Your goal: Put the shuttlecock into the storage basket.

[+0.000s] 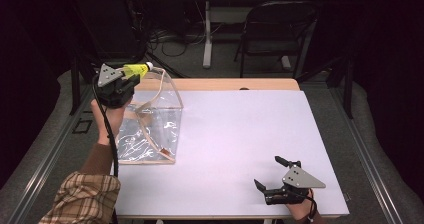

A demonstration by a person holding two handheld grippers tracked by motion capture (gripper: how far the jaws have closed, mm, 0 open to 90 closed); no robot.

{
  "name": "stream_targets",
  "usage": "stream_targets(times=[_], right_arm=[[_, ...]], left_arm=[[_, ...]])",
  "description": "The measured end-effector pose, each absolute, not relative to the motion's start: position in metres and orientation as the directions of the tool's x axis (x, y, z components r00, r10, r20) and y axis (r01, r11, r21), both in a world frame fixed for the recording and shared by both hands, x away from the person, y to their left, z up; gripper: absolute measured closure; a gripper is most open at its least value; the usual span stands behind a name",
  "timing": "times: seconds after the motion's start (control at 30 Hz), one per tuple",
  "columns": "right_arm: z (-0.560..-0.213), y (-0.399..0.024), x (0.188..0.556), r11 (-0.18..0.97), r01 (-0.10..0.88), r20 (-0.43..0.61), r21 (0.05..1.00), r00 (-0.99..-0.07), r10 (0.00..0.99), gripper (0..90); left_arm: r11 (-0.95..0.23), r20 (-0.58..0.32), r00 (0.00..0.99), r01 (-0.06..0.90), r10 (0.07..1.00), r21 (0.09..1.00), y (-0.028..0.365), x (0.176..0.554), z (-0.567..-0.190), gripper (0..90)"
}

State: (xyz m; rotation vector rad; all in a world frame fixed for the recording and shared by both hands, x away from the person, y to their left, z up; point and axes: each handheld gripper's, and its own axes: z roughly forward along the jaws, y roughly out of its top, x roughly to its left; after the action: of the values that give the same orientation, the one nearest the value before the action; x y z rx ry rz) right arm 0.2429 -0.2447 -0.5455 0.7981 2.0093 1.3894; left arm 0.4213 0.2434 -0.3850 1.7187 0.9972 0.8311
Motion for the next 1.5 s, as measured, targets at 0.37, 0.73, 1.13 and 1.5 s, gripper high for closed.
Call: stream_targets(times=[0.37, 0.73, 1.13, 1.5], right_arm=[[-0.546, -0.245, 0.243, 0.284, 0.156, -0.113, 0.946, -0.664, 0.740, 0.4], [-0.546, -0.245, 0.243, 0.284, 0.155, -0.113, 0.946, -0.663, 0.740, 0.4], [-0.546, -0.245, 0.243, 0.285, 0.155, -0.113, 0.946, -0.664, 0.739, 0.4], [-0.546, -0.245, 0.243, 0.285, 0.155, -0.114, 0.946, -0.664, 0.739, 0.4]], left_arm=[[-0.229, 0.083, 0.449, 0.283, 0.890, 0.931, 0.242, 0.425, -0.388, 89.4], [-0.240, 0.081, 0.458, 0.302, 0.885, 0.923, 0.240, 0.427, -0.391, 89.4], [-0.249, 0.071, 0.469, 0.329, 0.880, 0.911, 0.241, 0.428, -0.399, 89.4], [-0.261, 0.064, 0.482, 0.353, 0.874, 0.898, 0.240, 0.431, -0.404, 89.3]])
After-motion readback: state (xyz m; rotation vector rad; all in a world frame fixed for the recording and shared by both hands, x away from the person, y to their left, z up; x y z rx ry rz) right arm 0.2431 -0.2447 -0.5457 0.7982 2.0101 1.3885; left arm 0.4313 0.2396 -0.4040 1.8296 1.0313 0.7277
